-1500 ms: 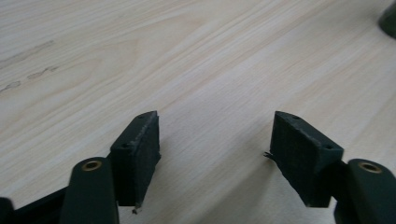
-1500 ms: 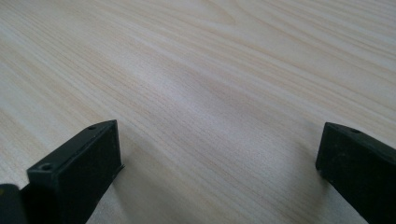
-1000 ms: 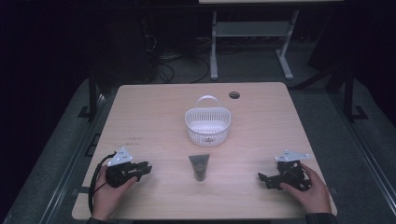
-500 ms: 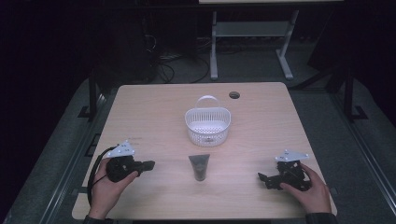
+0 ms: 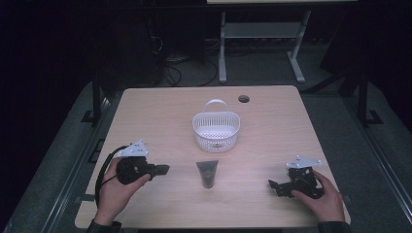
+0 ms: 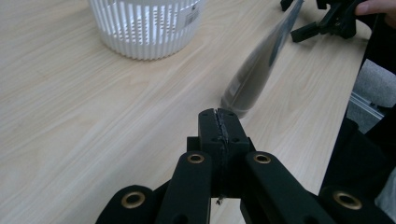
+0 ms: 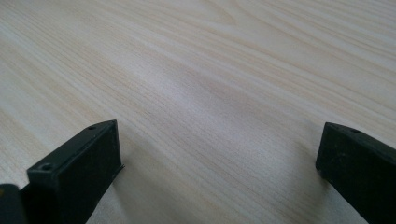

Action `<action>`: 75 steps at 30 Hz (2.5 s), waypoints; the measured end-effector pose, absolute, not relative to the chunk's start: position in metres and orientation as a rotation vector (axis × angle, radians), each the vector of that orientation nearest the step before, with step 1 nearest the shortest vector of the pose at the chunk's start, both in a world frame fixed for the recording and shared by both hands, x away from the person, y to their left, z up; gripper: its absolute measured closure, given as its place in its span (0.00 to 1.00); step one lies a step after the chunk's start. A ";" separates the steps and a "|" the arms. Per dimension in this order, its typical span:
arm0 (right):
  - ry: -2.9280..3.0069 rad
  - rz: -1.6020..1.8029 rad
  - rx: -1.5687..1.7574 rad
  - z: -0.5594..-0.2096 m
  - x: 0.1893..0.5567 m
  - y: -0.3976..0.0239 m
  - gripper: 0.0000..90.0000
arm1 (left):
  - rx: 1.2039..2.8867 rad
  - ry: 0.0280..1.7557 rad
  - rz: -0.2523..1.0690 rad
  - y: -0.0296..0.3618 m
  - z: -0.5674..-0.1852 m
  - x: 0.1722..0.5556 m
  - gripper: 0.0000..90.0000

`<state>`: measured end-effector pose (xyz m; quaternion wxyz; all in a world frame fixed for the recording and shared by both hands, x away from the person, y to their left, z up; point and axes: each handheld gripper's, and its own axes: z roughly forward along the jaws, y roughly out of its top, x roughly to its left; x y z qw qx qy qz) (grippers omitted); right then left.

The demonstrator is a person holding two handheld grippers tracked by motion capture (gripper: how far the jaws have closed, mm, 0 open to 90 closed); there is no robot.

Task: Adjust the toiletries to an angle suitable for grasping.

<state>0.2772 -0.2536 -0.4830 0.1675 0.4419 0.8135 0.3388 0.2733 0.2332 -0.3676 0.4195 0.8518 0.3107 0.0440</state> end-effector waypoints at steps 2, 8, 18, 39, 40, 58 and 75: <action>2.315 0.964 1.257 -0.483 0.277 -0.254 0.00 | 2.135 0.765 0.103 0.229 -0.365 0.274 1.00; 2.313 0.963 1.260 -0.483 0.277 -0.254 0.00 | 2.143 0.717 0.093 0.217 -0.356 0.274 1.00; 2.313 0.963 1.261 -0.483 0.277 -0.254 0.00 | 2.150 0.659 0.073 0.199 -0.348 0.274 1.00; 2.313 0.963 1.260 -0.483 0.277 -0.254 0.00 | 2.172 0.577 0.036 0.166 -0.345 0.280 1.00; 2.313 0.963 1.259 -0.483 0.277 -0.254 0.00 | 2.176 0.574 0.032 0.163 -0.346 0.281 1.00; 2.313 0.963 1.260 -0.483 0.277 -0.254 0.00 | 2.208 0.590 0.048 0.157 -0.353 0.289 1.00; 2.313 0.963 1.260 -0.483 0.277 -0.254 0.00 | 2.206 0.622 0.066 0.157 -0.355 0.297 1.00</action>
